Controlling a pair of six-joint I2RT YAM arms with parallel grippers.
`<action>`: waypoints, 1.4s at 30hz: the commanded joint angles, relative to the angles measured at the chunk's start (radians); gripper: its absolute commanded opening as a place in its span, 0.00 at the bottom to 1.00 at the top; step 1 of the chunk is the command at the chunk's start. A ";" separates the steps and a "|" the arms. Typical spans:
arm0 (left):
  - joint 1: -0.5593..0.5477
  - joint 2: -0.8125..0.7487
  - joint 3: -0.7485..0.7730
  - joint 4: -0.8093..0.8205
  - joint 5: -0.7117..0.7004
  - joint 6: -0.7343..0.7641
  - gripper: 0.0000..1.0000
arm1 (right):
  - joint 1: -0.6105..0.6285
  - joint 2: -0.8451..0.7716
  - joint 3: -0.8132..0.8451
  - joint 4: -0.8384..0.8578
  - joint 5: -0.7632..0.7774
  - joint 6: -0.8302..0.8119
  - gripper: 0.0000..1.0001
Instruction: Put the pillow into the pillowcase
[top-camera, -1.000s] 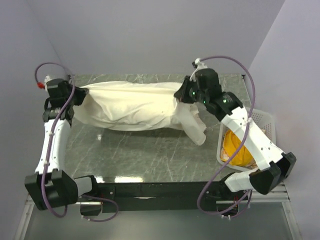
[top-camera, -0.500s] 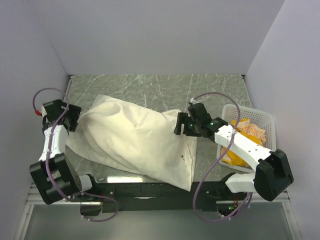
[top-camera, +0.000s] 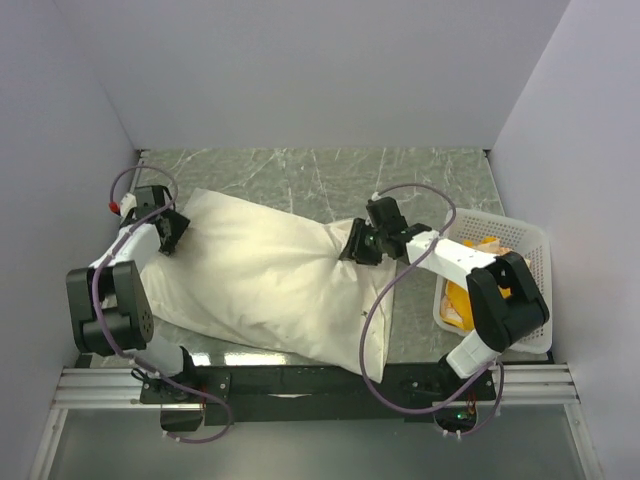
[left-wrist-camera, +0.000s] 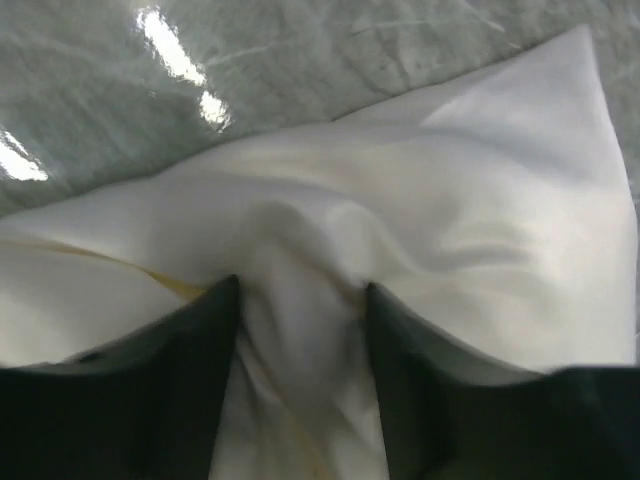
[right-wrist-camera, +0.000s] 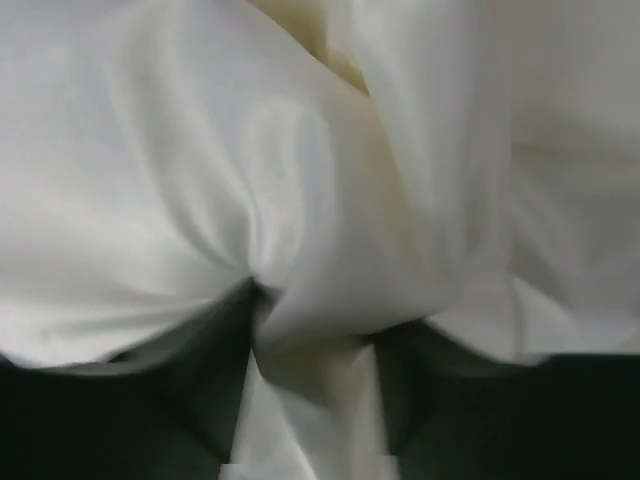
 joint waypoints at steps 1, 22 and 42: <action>-0.002 0.045 0.001 0.055 0.095 0.016 0.24 | -0.002 -0.004 0.169 -0.037 0.007 0.000 0.09; 0.073 -0.115 0.001 0.141 0.326 -0.004 0.90 | -0.128 -0.131 0.312 -0.215 0.113 -0.103 0.75; 0.089 0.195 0.034 0.299 0.184 -0.120 0.77 | 0.090 -0.172 -0.009 -0.060 0.240 -0.049 0.83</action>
